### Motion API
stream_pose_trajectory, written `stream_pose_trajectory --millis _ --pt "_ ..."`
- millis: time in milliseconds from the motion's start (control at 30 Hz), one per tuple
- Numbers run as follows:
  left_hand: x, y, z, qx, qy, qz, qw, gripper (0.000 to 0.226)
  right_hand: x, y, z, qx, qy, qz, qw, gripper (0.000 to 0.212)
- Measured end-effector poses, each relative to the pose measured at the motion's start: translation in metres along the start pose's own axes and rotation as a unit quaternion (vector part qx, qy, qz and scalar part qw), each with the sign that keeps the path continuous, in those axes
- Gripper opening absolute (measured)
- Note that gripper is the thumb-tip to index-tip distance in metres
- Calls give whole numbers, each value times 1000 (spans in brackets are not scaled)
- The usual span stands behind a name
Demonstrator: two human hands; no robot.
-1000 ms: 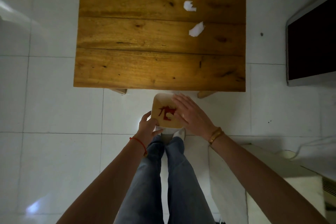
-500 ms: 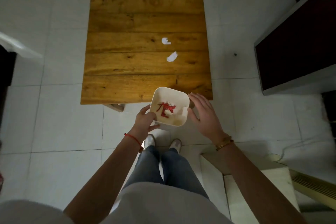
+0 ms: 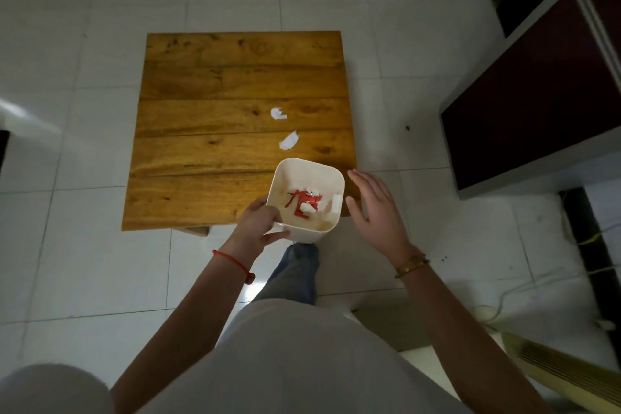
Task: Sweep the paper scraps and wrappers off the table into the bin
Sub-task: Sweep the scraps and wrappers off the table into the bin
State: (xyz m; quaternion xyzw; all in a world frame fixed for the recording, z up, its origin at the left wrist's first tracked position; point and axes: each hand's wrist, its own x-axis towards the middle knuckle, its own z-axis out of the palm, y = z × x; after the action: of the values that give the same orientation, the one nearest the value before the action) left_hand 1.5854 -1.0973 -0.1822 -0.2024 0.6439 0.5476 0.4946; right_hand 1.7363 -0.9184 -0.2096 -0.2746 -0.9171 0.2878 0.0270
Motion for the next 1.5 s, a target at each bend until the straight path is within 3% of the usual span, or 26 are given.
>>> stream_pose_trajectory --millis 567,800,967,1200,1367,1500 --pt "42 91 55 -112 72 17 991 59 193 16 -62 -21 -70 -111 991 51" --pt "55 104 74 -178 129 23 975 58 266 23 -69 -31 -129 -210 969 49" --pt "64 104 112 -266 185 18 946 59 322 34 -71 -49 -197 -313 928 49" --pt "74 97 190 -391 278 12 877 59 397 49 -81 -71 -303 -450 837 48" --pt "74 89 242 -464 310 18 830 58 425 58 -83 -75 -343 -496 794 48" --pt "70 81 275 -483 318 21 816 50 430 65 -78 -77 -360 -525 767 48"
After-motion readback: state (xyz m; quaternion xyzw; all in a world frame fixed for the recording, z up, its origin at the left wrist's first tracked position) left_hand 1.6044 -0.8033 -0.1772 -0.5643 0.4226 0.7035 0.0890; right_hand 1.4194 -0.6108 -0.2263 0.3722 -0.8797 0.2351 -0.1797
